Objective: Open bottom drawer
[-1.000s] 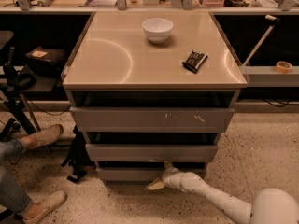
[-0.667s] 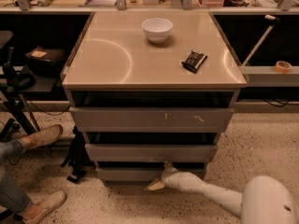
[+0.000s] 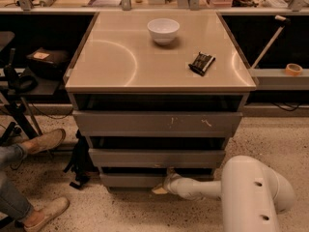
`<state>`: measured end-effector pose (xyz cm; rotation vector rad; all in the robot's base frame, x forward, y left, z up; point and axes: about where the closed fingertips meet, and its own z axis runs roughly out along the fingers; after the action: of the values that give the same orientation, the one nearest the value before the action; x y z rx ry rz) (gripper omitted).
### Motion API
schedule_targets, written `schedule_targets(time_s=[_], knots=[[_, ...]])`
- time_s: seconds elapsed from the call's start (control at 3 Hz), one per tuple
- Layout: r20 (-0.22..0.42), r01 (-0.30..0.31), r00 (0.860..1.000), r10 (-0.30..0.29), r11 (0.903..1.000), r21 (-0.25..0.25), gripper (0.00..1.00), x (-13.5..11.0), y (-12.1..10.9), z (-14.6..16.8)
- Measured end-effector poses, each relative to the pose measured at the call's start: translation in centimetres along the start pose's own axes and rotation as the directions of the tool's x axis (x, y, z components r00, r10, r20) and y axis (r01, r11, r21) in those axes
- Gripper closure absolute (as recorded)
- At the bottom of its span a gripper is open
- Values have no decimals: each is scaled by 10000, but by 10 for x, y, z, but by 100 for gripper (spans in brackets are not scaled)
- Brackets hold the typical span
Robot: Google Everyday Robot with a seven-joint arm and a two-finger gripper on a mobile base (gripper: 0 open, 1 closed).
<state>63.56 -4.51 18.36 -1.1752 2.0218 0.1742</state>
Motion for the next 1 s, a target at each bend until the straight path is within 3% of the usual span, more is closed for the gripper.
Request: schedule_targets(time_s=[1.0], knots=[[778, -583, 9951, 614, 9974, -414, 88, -7, 4, 3]])
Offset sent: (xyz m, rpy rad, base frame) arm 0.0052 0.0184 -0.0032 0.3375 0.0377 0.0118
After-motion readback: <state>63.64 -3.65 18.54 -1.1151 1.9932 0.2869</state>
